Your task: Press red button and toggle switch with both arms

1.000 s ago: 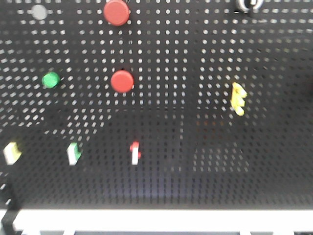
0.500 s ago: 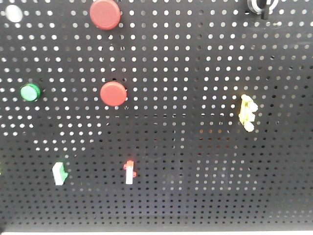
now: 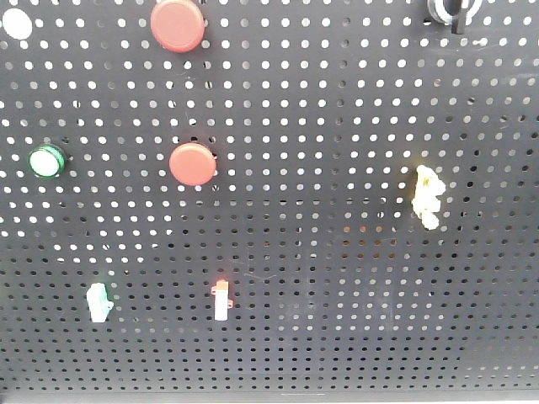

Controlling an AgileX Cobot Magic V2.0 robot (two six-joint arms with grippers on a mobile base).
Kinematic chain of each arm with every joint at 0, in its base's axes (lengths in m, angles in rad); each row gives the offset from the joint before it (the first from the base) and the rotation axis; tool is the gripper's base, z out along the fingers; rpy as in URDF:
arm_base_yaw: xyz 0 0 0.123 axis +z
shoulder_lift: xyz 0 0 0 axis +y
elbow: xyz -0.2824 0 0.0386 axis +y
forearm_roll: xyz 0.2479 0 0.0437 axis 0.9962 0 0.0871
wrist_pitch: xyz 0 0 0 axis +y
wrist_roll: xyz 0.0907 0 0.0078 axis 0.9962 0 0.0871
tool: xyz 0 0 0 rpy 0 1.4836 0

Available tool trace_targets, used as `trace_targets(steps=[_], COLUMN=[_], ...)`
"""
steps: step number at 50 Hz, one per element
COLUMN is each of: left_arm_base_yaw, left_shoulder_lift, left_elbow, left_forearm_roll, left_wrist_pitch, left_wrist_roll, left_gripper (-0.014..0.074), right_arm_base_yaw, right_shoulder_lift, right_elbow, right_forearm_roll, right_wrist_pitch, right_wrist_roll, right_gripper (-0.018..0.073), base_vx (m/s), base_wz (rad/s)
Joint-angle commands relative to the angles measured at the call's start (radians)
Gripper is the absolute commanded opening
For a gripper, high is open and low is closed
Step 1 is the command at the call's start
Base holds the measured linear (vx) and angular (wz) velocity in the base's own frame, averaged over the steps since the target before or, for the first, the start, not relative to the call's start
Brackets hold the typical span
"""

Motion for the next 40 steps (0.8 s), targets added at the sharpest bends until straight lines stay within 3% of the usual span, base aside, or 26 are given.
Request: trace_targets(steps=[1, 8, 12, 22, 29, 35, 40], left_arm_base_yaw=[-0.005, -0.005, -0.005, -0.005, -0.005, -0.005, -0.005], left_shoulder_lift=[-0.013, 0.059, 0.173, 0.504, 0.672, 0.732, 0.741], left_elbow=[-0.046, -0.224, -0.401, -0.814, -1.021, -1.106, -1.141], left_forearm_roll=[-0.067, -0.015, 0.036, 0.041, 0.036, 0.032, -0.041], left_wrist_pitch=[-0.146, 0.001, 0.089, 0.228, 0.300, 0.350, 0.411], left_wrist_roll=[-0.111, -0.074, -0.001, 0.071, 0.072, 0.070, 0.074], left_gripper=[0.0002, 0.0002, 0.0002, 0.0002, 0.0002, 0.0002, 0.0002], right_arm_base_yaw=[0.003, 0.002, 0.002, 0.002, 0.002, 0.002, 0.002], right_shoulder_lift=[-0.013, 0.070, 0.173, 0.487, 0.633, 0.686, 0.693], right_elbow=[-0.078, -0.293, -0.447, -0.851, -1.032, -1.072, -1.072], right_forearm_roll=[-0.008, -0.050, -0.106, -0.150, -0.123, -0.065, 0.018], right_wrist_pitch=[-0.145, -0.097, -0.062, 0.065, 0.169, 0.178, 0.211], right_wrist_roll=[0.013, 0.008, 0.006, 0.010, 0.037, 0.049, 0.048], right_gripper=[-0.0003, -0.0003, -0.0003, -0.0003, -0.0003, -0.0003, -0.0003], base_vx=[0.00, 0.00, 0.00, 0.00, 0.00, 0.00, 0.00], base_wz=[0.00, 0.00, 0.00, 0.00, 0.00, 0.00, 0.00])
